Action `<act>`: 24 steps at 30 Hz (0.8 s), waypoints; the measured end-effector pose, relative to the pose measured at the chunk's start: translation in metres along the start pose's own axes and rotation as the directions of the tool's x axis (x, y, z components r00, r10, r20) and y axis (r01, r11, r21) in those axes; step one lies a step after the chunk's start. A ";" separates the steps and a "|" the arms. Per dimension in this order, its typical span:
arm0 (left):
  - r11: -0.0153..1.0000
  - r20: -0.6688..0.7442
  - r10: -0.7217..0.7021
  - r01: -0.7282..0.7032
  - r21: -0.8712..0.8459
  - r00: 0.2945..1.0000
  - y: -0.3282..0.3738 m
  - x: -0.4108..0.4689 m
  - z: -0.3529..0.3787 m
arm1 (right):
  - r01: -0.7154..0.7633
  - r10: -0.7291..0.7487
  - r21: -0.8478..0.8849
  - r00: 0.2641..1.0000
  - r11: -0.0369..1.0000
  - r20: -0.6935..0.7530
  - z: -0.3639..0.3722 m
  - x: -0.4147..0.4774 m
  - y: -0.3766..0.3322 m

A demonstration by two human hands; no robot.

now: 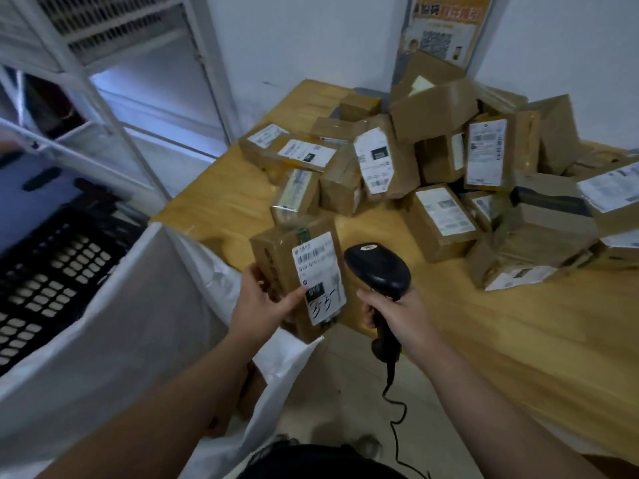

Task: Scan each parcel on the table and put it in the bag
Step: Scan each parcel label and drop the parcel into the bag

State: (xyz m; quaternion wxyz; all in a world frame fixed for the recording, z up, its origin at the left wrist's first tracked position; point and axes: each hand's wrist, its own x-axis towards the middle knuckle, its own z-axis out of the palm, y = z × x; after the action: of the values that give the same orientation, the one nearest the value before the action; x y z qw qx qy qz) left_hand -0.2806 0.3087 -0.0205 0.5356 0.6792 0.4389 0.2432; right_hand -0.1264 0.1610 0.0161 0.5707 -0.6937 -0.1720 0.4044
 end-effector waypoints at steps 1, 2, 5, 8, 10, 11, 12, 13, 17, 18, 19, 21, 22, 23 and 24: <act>1.000 -0.036 -0.004 0.005 0.020 0.999 -0.011 -0.003 -0.017 | -0.013 0.013 -0.017 1.000 1.000 0.008 0.015 0.004 0.005; 1.000 -0.067 -0.022 0.023 0.013 0.998 -0.024 -0.005 -0.034 | -0.022 0.022 -0.038 1.000 0.999 0.019 0.030 0.007 0.010; 0.995 -0.116 -0.098 0.099 -0.003 0.988 -0.059 -0.008 -0.083 | -0.049 0.057 -0.111 0.995 0.993 0.076 0.081 0.012 0.025; 0.962 -0.115 -0.174 0.194 0.192 0.978 -0.089 -0.011 -0.127 | -0.120 0.138 -0.163 0.985 0.979 0.105 0.125 0.013 0.044; 0.858 -0.131 -0.188 0.228 0.460 0.973 -0.105 -0.007 -0.145 | -0.156 0.186 -0.208 0.974 0.966 0.132 0.148 0.015 0.058; 0.779 -0.127 -0.193 0.230 0.583 0.973 -0.111 -0.004 -0.151 | -0.169 0.203 -0.229 0.969 0.959 0.137 0.156 0.016 0.065; 0.696 -0.103 -0.199 0.214 0.685 0.975 -0.120 -0.002 -0.154 | -0.174 0.210 -0.236 0.969 0.956 0.134 0.164 0.017 0.070; 0.626 -0.066 -0.209 0.185 0.758 0.976 -0.127 0.001 -0.156 | -0.177 0.212 -0.240 0.969 0.954 0.126 0.170 0.018 0.076; 0.464 0.007 -0.275 0.127 0.877 0.961 -0.154 0.021 -0.161 | -0.197 0.226 -0.281 0.971 0.939 0.076 0.190 0.021 0.093; 0.405 -0.003 -0.269 0.116 0.907 0.963 -0.161 0.024 -0.162 | -0.203 0.228 -0.285 0.972 0.937 0.059 0.194 0.023 0.097; 0.350 -0.017 -0.246 0.105 0.931 0.969 -0.169 0.027 -0.162 | -0.209 0.231 -0.289 0.972 0.934 0.042 0.198 0.025 0.102; 0.254 -0.021 -0.198 0.072 0.965 0.980 -0.182 0.029 -0.163 | -0.217 0.236 -0.312 0.971 0.925 0.024 0.203 0.029 0.108; 0.236 0.001 -0.203 0.048 0.971 0.979 -0.188 0.028 -0.162 | -0.222 0.241 -0.327 0.970 0.919 0.018 0.205 0.031 0.111; 0.247 0.034 -0.210 0.019 0.969 0.977 -0.193 0.028 -0.161 | -0.228 0.246 -0.343 0.969 0.911 0.009 0.206 0.033 0.112; 0.278 0.067 -0.190 -0.011 0.961 0.979 -0.195 0.028 -0.159 | -0.235 0.249 -0.356 0.968 0.904 -0.007 0.206 0.034 0.113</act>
State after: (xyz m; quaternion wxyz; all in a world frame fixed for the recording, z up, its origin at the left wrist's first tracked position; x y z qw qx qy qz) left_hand -0.4595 0.4220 -0.1587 0.0701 0.8561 0.4875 -0.1567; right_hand -0.2866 0.2870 -0.1061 0.3782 -0.7930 -0.1656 0.4480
